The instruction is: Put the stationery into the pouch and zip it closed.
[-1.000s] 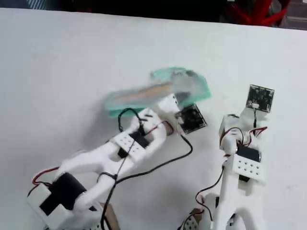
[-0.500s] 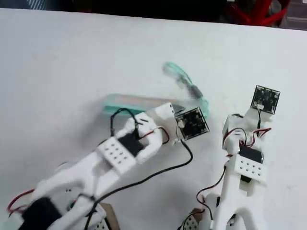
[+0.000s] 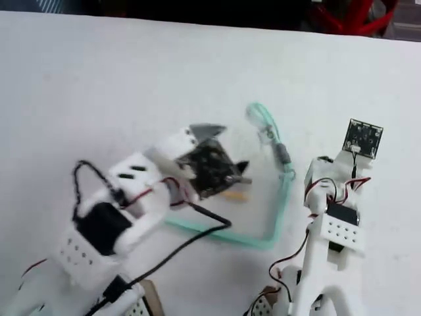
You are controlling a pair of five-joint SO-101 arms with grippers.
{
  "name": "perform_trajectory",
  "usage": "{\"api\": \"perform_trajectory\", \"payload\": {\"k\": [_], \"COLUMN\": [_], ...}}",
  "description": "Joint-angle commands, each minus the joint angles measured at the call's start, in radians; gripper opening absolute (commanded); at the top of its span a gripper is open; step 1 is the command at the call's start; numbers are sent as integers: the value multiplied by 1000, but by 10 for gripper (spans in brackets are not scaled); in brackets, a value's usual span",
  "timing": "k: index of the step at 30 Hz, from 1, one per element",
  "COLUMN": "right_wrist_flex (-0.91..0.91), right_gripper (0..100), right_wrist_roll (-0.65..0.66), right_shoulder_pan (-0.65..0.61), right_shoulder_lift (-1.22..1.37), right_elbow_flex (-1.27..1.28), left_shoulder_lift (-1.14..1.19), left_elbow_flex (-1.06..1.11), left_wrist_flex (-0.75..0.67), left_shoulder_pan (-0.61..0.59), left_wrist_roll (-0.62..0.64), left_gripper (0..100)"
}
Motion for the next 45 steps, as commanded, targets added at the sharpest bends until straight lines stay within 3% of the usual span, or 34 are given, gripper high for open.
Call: {"api": "perform_trajectory", "payload": {"k": [1, 9, 14, 22, 27, 31, 34, 37, 42, 45], "right_wrist_flex": [-15, -13, -15, 24, 205, 360, 490, 561, 616, 661], "right_gripper": [18, 18, 18, 18, 18, 19, 74, 162, 170, 171], "right_wrist_roll": [-5, -5, -5, 12, 180, 186, 186, 186, 184, 118], "right_shoulder_pan": [12, 8, 7, -38, -185, -200, -213, -257, -305, -306], "right_shoulder_lift": [-5, -5, -5, -5, -5, -4, -4, -4, 94, 254], "right_elbow_flex": [-5, -5, -5, -11, -81, -176, -252, -290, -391, -511], "left_shoulder_lift": [-39, -35, 133, 470, 605, 687, 740, 762, 766, 760], "left_elbow_flex": [-52, -34, 95, 103, 83, 77, 84, 74, 103, 120], "left_wrist_flex": [35, 97, -35, 49, 52, 49, 12, -9, -98, -150], "left_shoulder_pan": [-81, -453, -628, -633, -627, -601, -564, -602, -690, -720], "left_wrist_roll": [9, 9, 2, -6, 2, 5, 114, 238, 371, 411], "left_gripper": [244, 244, 244, 124, 120, 120, 120, 120, 120, 120]}}
